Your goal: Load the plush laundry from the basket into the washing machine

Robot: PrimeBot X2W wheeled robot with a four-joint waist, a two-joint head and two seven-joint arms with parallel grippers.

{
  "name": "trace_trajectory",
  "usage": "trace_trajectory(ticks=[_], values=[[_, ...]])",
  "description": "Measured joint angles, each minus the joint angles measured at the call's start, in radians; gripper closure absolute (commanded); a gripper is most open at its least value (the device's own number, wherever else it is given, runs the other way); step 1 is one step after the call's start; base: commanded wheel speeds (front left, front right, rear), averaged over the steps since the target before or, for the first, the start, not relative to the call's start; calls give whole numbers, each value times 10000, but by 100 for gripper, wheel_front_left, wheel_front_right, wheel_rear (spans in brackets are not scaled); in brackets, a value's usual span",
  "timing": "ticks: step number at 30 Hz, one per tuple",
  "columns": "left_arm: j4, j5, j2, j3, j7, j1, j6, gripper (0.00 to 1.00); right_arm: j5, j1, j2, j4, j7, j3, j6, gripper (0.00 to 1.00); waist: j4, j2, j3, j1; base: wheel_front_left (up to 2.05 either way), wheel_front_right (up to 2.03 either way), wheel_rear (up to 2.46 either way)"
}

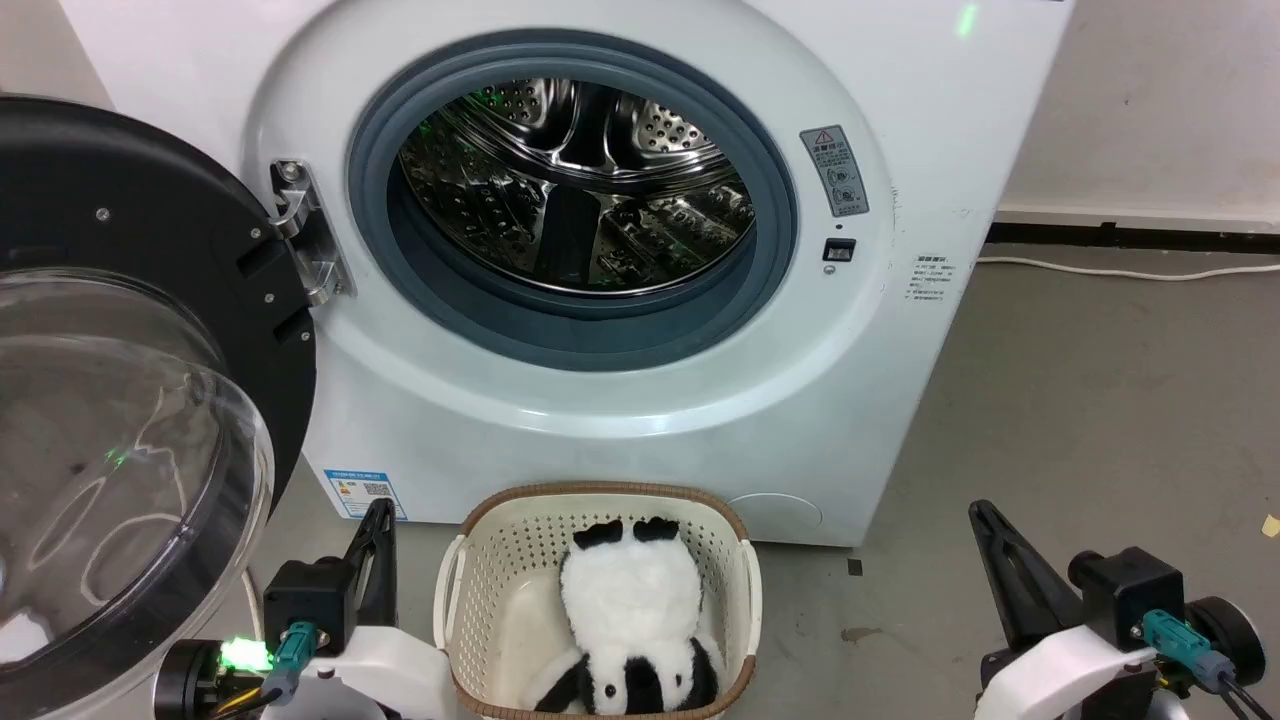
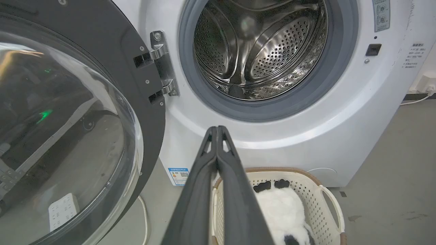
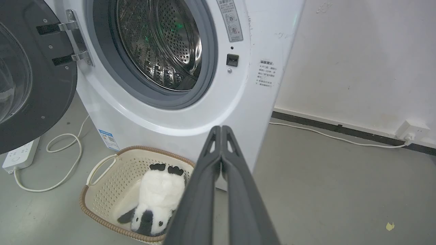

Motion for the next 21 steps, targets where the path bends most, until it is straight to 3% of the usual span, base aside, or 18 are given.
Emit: trace_trajectory(ticks=[19,20,21], values=[[0,0,0,2,0,0,0,100,0,0,0,0,0,0,0,100,0,0,0,0,0,0,0],[2,0,0,0,0,0,2,0,6,4,0,2,0,0,0,0,0,0,0,0,0,0,0],[2,-2,0,4,0,0,2,0,6,4,0,2,0,4,0,0,0,0,0,0,0,0,0]])
